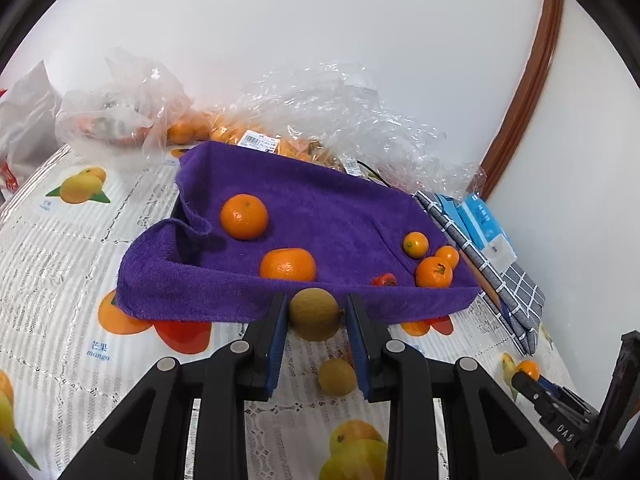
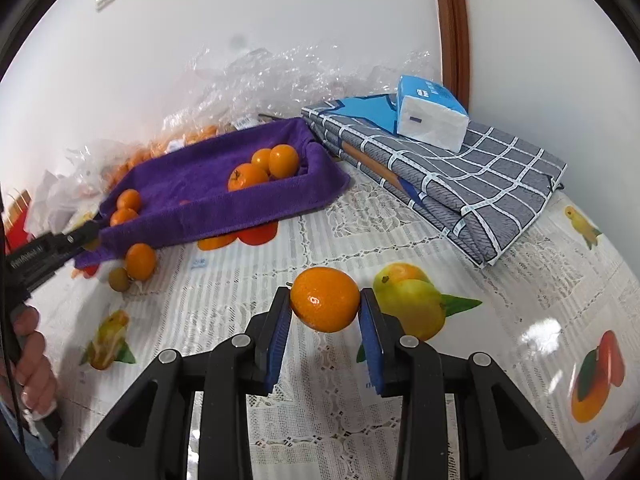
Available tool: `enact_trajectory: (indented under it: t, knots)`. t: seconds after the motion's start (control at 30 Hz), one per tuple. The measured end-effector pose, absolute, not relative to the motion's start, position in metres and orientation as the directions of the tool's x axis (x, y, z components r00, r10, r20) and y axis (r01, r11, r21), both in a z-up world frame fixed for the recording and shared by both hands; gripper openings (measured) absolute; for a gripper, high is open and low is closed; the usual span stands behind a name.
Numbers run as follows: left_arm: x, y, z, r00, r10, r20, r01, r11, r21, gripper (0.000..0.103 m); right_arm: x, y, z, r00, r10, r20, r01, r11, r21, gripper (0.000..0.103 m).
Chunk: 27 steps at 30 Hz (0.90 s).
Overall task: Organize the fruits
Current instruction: 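Grasp an orange with the right tool while the left tool grasps a yellow-green fruit, then carry both held fruits over the purple towel and lower them inside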
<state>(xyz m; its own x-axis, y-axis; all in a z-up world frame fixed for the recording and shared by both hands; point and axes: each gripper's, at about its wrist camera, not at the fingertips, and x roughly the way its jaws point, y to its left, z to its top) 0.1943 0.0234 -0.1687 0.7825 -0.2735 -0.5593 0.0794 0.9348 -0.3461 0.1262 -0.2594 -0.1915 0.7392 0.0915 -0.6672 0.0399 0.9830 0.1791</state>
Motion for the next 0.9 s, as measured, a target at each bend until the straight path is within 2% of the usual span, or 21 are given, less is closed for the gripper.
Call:
enact_trajectory:
  t: [0.1, 0.23, 0.4, 0.5, 0.67, 0.9]
  knots:
    - [0.192, 0.021, -0.167, 0.792, -0.265, -0.550, 0.087, 0.941, -0.328, 0.028, 0.124, -0.266, -0.190, 0.751, 0.101, -0.652, 0.053, 0.976, 0.212, 0.034]
    - [0.187, 0.018, -0.162, 0.804, -0.266, -0.533, 0.103, 0.943, -0.315, 0.028, 0.124, -0.261, -0.186, 0.753, 0.056, -0.656, 0.064, 0.985, 0.158, 0.034]
    - [0.181, 0.021, -0.153, 0.828, -0.253, -0.500, 0.102, 0.946, -0.309, 0.028, 0.125, -0.254, -0.166, 0.764, 0.117, -0.635, 0.027, 0.977, 0.212, 0.034]
    - [0.182, 0.025, -0.147, 0.830, -0.235, -0.505, 0.078, 0.947, -0.312, 0.028, 0.127, -0.243, -0.146, 0.782, 0.108, -0.614, 0.008, 0.983, 0.184, 0.034]
    - [0.178, 0.037, -0.121, 0.838, -0.216, -0.500, 0.071, 0.953, -0.294, 0.028, 0.136, -0.228, -0.117, 0.806, 0.078, -0.587, -0.007, 0.993, 0.121, 0.034]
    - [0.196, 0.056, -0.092, 0.863, -0.146, -0.483, 0.032, 0.971, -0.237, 0.028, 0.175, -0.209, -0.097, 0.832, 0.110, -0.544, -0.034, 0.988, 0.147, 0.034]
